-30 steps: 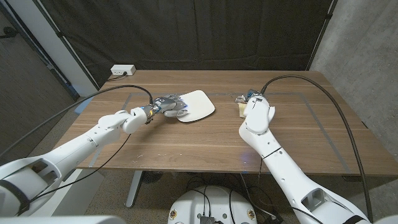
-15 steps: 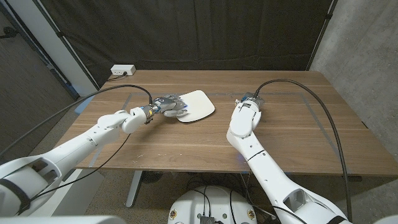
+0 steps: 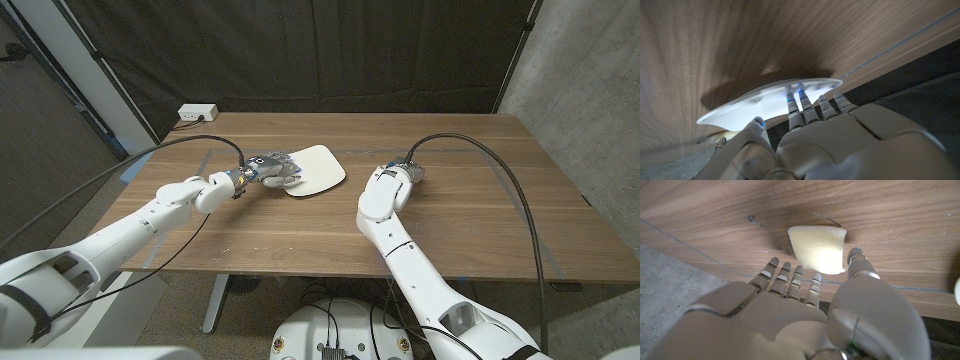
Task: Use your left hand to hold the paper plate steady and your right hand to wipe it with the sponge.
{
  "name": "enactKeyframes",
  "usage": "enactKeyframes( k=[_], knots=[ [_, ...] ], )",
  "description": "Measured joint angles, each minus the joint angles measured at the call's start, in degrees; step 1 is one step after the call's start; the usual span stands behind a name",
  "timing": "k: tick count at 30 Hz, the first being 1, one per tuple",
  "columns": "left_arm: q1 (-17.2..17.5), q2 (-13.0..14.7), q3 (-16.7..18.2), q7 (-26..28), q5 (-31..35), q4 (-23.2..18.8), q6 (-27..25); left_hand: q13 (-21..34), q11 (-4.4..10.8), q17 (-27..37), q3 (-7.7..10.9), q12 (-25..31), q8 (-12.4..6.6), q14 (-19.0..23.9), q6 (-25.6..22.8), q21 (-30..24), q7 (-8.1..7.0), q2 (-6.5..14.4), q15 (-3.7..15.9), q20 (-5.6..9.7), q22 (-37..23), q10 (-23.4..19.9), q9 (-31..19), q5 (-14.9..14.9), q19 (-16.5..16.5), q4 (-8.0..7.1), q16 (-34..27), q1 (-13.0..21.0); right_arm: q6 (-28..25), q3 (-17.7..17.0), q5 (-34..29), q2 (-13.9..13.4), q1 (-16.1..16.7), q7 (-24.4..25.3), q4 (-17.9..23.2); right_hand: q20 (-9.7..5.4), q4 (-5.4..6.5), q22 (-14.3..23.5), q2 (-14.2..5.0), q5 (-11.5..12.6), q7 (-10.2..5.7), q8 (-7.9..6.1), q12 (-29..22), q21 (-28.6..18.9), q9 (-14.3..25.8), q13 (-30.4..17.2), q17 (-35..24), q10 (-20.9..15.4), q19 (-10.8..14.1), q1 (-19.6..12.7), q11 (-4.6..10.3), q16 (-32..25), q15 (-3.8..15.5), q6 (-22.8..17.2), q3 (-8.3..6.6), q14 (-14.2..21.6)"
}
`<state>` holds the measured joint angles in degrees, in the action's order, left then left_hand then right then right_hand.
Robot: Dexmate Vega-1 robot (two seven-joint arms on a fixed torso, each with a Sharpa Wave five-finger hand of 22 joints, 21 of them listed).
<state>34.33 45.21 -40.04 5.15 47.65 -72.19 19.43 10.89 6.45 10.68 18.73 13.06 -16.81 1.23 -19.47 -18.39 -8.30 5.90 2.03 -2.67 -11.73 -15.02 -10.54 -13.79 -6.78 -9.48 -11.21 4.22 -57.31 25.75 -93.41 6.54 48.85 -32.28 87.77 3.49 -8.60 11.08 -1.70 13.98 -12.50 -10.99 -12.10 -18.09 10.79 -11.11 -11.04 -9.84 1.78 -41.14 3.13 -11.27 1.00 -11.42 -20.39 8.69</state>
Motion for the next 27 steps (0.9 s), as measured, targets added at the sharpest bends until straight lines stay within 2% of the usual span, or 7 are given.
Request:
enactKeyframes(
  k=[3, 5, 7, 11, 15, 21, 27],
  knots=[
    [-0.2, -0.1, -0.1, 0.0, -0.1, 0.4, 0.3, 0.0, 0.0, 0.0, 0.0, 0.0, 0.02, 0.0, 0.0, 0.0, 0.0, 0.0, 0.0, 0.0, 0.0, 0.0, 0.0, 0.0, 0.0, 0.0, 0.0, 0.0, -0.2, 0.0, -0.7, 0.0, 0.0, -0.7, 0.0, -0.01, 0.0, 0.0, 0.0, 0.0, 0.21, 0.4, 0.0, 0.0, 0.0, 0.0, 0.0, 0.4, 0.0, 0.0, 0.25, 0.0, 0.0, 0.6, 0.0, 0.0],
    [-0.3, -0.2, -0.1, 0.1, -0.2, 0.6, 0.5, 0.0, 0.0, 0.0, 0.0, 0.0, 0.11, 0.0, -0.2, 0.0, -0.21, 0.0, 0.0, 0.0, 0.0, 0.0, 0.0, 0.0, 0.0, 0.0, 0.0, 0.0, -0.3, -0.7, -1.1, 1.1, -0.4, -1.0, -1.5, 0.0, 0.0, 0.0, -0.19, 0.0, 0.03, 0.46, 0.0, 0.3, 0.0, 0.0, 0.0, 0.4, 0.0, -0.2, 0.29, 0.0, 0.06, 1.3, 0.0, 0.1],
    [-0.4, -0.2, -0.1, 0.1, -0.2, 0.7, 0.5, 0.0, 0.0, 0.0, 0.0, 0.0, 0.19, 0.0, -0.3, 0.0, -0.3, 0.0, 0.0, 0.0, 0.0, 0.0, 0.0, 0.0, 0.0, 0.0, 0.0, 0.0, -0.3, -0.7, -1.4, 1.1, -0.4, -1.1, -1.5, -0.01, 0.0, 0.0, -0.93, 0.0, -0.09, 0.46, -0.1, 0.3, 0.0, 0.0, 0.0, -0.6, 0.0, -0.9, 1.23, -0.3, 0.88, 1.5, 0.0, 0.9],
    [-0.7, -0.4, -0.2, 0.1, -0.4, 1.2, 0.9, 0.0, 0.0, 0.0, 0.0, 0.0, 0.26, 0.0, -0.7, 0.0, -0.3, 0.0, 0.0, 0.0, 0.0, 0.0, 0.0, 0.0, 0.0, 0.0, 0.0, 0.0, 0.0, -1.5, -1.5, 1.8, -0.6, -0.7, -2.5, -0.52, 0.0, 0.0, -1.67, 0.0, 0.0, 0.04, -1.1, 0.3, 0.0, 0.1, 0.0, -2.4, 1.0, -1.7, 3.09, -0.9, 1.24, 1.3, 0.0, 3.3],
    [-0.9, -0.5, -0.3, 0.1, -0.5, 1.6, 1.1, 0.0, 0.0, 0.0, 0.01, 0.0, 0.44, 0.0, -0.9, 0.0, -0.48, 0.0, 0.0, 0.32, 0.0, 0.0, 0.0, -0.2, -0.3, 0.0, 0.2, 0.0, 0.8, -1.9, -1.1, 1.9, -0.4, 0.3, -2.7, -0.32, -0.01, 0.0, -1.73, 0.0, 0.0, -0.35, -1.6, 0.3, 0.0, 0.0, 0.0, -3.8, 1.2, -2.5, 3.92, -1.3, 1.26, -0.1, 0.01, 4.4],
    [-1.3, -0.7, -0.4, 0.0, -0.6, 2.2, 1.3, 0.0, 0.0, 0.0, 0.01, 0.0, 0.43, 0.0, -0.9, 0.0, -0.48, 0.0, -0.02, 0.31, 0.0, 0.0, 0.0, -0.2, -0.3, 0.0, 0.2, 0.0, 2.0, -2.2, 0.4, 1.9, 0.1, 3.5, -2.7, -1.4, -0.09, 0.0, -2.43, 0.0, -0.2, -2.67, -4.7, -0.7, 0.0, 0.0, -0.2, -12.1, 5.2, -5.0, 5.46, -2.8, 1.32, -9.2, 1.2, 12.1],
    [-1.9, -1.1, -0.6, -0.1, -0.6, 3.0, 1.6, 0.0, -0.21, 0.0, 0.01, -0.4, 0.43, -0.2, -0.9, 0.0, -0.48, -0.2, -0.21, 0.31, 0.0, 0.2, 0.0, -0.2, -0.3, 0.0, 0.2, -0.2, 3.1, -2.2, 2.4, 1.5, 0.8, 7.2, -2.3, -2.68, 0.14, 0.1, -3.54, 0.0, -0.13, -3.86, -7.0, -1.5, 0.0, 0.0, -0.9, -18.8, 8.0, -6.7, 6.89, -4.6, 1.56, -16.6, 1.75, 18.8]
  ],
)
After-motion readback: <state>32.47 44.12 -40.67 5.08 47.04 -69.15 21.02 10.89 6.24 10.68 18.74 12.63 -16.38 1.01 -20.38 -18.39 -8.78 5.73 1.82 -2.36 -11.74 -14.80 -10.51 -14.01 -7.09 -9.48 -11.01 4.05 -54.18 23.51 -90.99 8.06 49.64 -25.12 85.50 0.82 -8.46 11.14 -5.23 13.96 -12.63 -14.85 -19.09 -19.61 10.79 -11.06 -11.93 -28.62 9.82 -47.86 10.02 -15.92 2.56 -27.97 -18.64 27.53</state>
